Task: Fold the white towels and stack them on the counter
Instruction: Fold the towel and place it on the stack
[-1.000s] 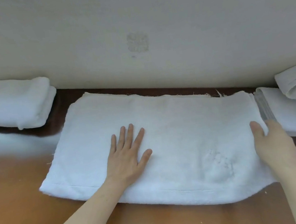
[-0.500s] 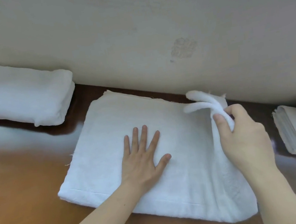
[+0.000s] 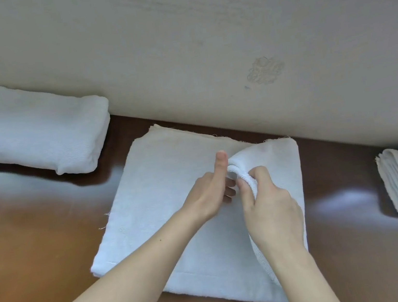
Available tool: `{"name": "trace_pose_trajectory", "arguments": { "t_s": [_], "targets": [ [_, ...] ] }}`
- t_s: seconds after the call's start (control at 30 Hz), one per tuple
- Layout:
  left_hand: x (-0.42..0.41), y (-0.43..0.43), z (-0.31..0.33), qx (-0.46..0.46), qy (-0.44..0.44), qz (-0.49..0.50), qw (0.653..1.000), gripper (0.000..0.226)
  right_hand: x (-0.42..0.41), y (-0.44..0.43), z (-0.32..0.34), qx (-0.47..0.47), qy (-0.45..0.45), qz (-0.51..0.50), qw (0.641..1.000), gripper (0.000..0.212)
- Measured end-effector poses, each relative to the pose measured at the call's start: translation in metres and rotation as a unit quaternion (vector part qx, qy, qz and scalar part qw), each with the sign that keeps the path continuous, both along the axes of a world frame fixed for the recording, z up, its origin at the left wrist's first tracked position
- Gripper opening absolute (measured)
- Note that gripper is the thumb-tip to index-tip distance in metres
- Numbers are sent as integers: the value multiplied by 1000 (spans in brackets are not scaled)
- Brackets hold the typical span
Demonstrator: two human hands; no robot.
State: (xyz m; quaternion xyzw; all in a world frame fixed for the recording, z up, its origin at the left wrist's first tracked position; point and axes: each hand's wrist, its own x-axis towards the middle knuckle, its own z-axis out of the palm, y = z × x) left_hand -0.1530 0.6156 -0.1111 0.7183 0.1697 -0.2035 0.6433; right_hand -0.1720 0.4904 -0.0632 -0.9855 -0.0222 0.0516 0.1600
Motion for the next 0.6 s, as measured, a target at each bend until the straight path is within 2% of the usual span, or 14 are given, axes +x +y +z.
{"name": "trace_pose_trajectory", "arguments": {
  "t_s": [0.13, 0.2, 0.3, 0.4, 0.5, 0.6],
  "targets": [
    [23, -15, 14, -109, 76, 40, 990, 97, -6, -4, -1, -4, -8, 20, 1000, 30],
    [30, -21, 17, -122, 91, 79, 985, 95, -10, -7, -1, -4, -5, 24, 1000, 35],
    [42, -31, 17, -63, 83, 131, 986, 95, -18, -14, 0, -4, 12, 17, 1000, 39],
    [47, -42, 10, 1, 32, 177, 984, 82, -27, -22, 0, -14, 7, 31, 999, 46],
    [52, -49, 3, 6, -15, 231, 973, 67, -35, -32, -2, -39, 55, 36, 997, 53],
    [55, -54, -3, 41, -40, 217, 975, 57, -44, -37, -5, -36, 74, 20, 996, 61]
  ]
}}
